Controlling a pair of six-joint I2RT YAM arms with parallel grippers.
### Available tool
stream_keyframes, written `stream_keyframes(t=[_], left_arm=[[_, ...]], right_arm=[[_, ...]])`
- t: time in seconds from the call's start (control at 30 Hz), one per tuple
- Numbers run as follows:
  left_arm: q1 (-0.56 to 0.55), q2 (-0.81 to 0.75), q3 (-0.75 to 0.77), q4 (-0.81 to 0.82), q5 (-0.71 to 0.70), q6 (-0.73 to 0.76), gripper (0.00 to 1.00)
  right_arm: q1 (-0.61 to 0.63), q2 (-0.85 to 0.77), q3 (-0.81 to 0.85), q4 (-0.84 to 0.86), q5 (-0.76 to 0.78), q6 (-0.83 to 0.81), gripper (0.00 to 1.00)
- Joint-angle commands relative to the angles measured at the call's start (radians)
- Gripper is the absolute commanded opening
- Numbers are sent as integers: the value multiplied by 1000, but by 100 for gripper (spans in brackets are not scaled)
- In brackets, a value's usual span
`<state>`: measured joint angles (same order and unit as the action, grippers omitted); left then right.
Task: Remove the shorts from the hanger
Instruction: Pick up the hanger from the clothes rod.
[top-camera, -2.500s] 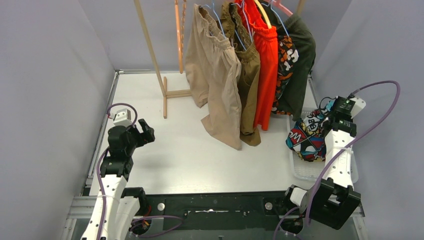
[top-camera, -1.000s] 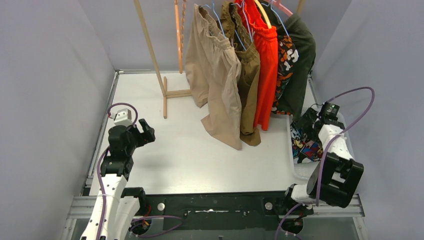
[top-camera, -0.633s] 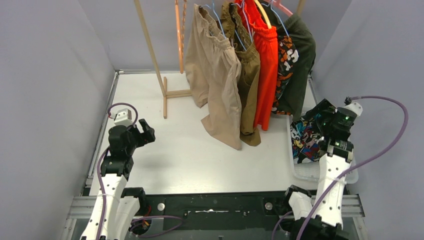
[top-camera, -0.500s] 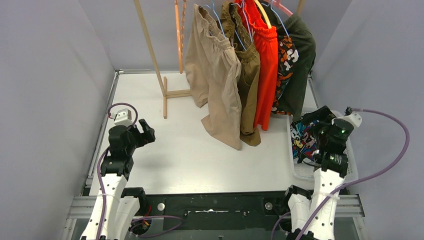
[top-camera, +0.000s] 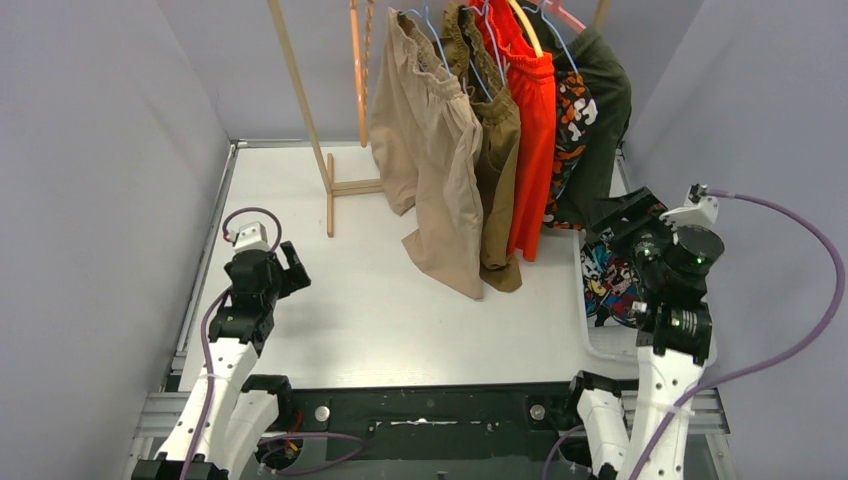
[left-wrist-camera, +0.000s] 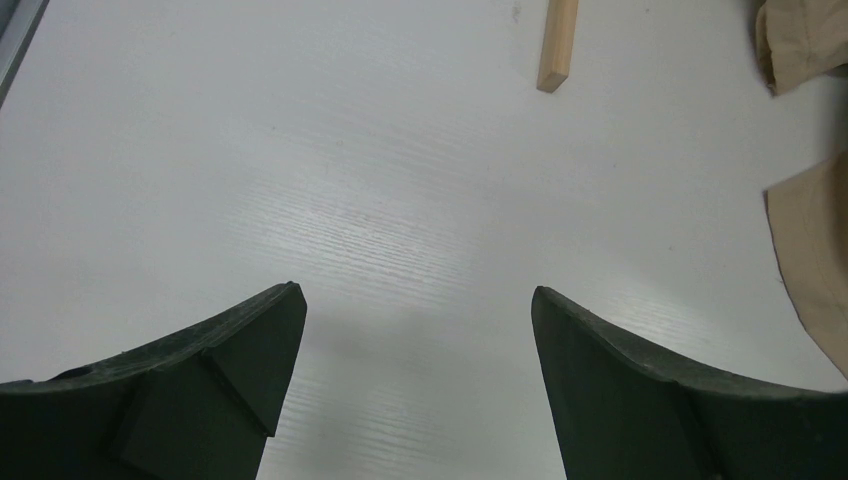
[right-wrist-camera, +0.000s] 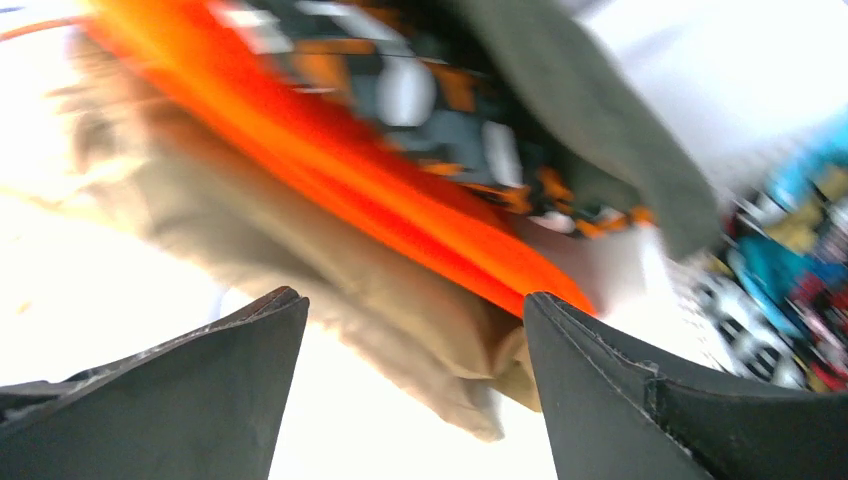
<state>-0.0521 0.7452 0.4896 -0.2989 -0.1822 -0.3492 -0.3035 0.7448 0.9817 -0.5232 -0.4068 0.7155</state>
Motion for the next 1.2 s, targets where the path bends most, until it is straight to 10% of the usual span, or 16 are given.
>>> stream_keyframes(t=[0.0,0.13,0.43,0.57,0.77,1.17], left_arm=[[-31,-14,52,-17,-70,-59,84],[-48,-84,28,-9,-91,-63,85],[-103,-85,27,18,-109,-37,85],[-103,-45,36,27,-86,-28,85],[-100,-17,48,31,-57,-21,85],[-101,-3,40,44,4,-7,85]], right_arm=[[25,-154,20,114,-306,-46,80],[91,-181,18,242,-470,79,80],[151,107,370,-73,-537,-210,79],[360,230,465,-143,-327,-237,76],[933,392,606,-145,385,-335,76],[1055,609,817,-36,646,-529,68]])
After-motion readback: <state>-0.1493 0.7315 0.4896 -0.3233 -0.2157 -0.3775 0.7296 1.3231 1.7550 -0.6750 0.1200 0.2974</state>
